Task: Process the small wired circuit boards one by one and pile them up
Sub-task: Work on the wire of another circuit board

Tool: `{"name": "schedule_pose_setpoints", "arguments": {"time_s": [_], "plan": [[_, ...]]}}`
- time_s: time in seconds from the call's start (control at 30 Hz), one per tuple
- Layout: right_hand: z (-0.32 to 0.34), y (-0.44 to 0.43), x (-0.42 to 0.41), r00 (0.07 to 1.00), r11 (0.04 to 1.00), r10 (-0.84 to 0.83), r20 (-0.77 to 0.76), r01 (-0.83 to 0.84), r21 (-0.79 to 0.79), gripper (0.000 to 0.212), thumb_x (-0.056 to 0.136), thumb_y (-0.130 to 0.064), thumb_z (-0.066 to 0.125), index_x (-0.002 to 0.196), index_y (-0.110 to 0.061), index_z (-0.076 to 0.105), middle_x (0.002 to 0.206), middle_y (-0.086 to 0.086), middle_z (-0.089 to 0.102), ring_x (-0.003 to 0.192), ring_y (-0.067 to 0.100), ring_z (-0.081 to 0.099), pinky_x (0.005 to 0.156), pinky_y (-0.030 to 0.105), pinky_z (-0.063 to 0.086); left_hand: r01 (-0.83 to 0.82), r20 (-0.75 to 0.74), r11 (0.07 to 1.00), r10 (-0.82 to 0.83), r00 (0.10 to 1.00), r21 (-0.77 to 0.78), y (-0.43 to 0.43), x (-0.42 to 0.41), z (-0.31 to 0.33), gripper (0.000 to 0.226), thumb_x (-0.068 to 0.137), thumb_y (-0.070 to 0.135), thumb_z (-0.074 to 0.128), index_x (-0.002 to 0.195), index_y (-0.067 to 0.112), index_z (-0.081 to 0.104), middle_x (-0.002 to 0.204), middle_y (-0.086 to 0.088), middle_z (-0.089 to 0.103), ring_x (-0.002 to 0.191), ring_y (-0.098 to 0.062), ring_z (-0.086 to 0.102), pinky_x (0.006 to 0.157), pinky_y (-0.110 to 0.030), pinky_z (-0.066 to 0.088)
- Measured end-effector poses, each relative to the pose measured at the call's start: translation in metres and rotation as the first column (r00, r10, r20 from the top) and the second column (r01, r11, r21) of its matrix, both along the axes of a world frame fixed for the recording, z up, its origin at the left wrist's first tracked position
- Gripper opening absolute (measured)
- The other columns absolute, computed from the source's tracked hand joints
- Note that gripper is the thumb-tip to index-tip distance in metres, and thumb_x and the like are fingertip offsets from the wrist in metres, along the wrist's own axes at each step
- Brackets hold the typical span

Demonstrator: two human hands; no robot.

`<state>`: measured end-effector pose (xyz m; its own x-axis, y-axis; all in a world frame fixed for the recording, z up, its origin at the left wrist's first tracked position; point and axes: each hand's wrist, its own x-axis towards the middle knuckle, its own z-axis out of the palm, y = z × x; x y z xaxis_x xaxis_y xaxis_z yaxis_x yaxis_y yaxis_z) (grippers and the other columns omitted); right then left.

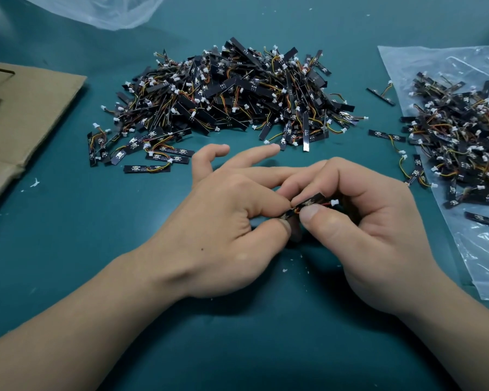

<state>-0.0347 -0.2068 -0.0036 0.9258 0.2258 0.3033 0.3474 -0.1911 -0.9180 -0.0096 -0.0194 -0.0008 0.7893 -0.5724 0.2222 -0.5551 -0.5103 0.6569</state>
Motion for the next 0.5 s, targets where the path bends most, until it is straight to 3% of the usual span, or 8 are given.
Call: {"name": "schedule_pose_setpoints", "arguments": {"time_s": [0.2, 0.37, 0.43, 0.5], "plan": [[0.0007, 0.0003, -0.0006, 1.0, 1.0, -0.019, 0.016, 0.019, -0.022, 0.012, 0.085, 0.004, 0.059, 0.082, -0.007, 0.061, 0.097, 0.007, 0.074, 0.109, 0.027, 0.072, 0.091, 0.039, 0.055, 0.016, 0.004, 1.0, -0.016, 1.0, 0.009, 0.0017, 0.0016, -0.0018, 0.029, 0.076, 0.036, 0.044, 0.071, 0.031, 0.072, 0.139, 0.039, 0.053, 0.152, -0.003, 0.028, 0.116, -0.057, 0.008], [0.0012, 0.0011, -0.0011, 0.999, 0.999, -0.029, 0.029, 0.03, -0.027, 0.007, 0.084, -0.013, 0.058, 0.082, -0.009, 0.062, 0.096, 0.006, 0.074, 0.103, 0.028, 0.072, 0.087, 0.036, 0.054, 0.02, 0.015, 1.0, -0.02, 1.0, 0.002, 0.0009, 0.002, -0.0019, 0.022, 0.075, 0.035, 0.047, 0.066, 0.034, 0.067, 0.137, 0.038, 0.055, 0.149, -0.004, 0.032, 0.114, -0.056, 0.012], [0.0007, 0.0013, -0.0011, 0.999, 0.999, -0.037, 0.024, 0.038, -0.025, 0.008, 0.084, -0.015, 0.058, 0.082, -0.009, 0.062, 0.096, 0.005, 0.074, 0.103, 0.028, 0.072, 0.086, 0.036, 0.054, 0.023, 0.024, 1.0, -0.023, 0.999, -0.009, 0.0007, 0.0024, -0.0008, 0.017, 0.074, 0.034, 0.048, 0.06, 0.04, 0.056, 0.136, 0.038, 0.055, 0.148, -0.004, 0.034, 0.113, -0.055, 0.013], [0.0014, 0.0018, -0.0012, 0.999, 0.999, -0.037, 0.022, 0.038, -0.029, 0.007, 0.084, -0.015, 0.058, 0.082, -0.01, 0.062, 0.095, 0.004, 0.074, 0.102, 0.027, 0.072, 0.085, 0.034, 0.053, 0.02, 0.025, 0.999, -0.019, 0.999, -0.035, 0.0012, 0.0039, -0.0016, 0.016, 0.073, 0.034, 0.048, 0.065, 0.042, 0.06, 0.136, 0.038, 0.056, 0.148, -0.004, 0.035, 0.112, -0.054, 0.013]]}}
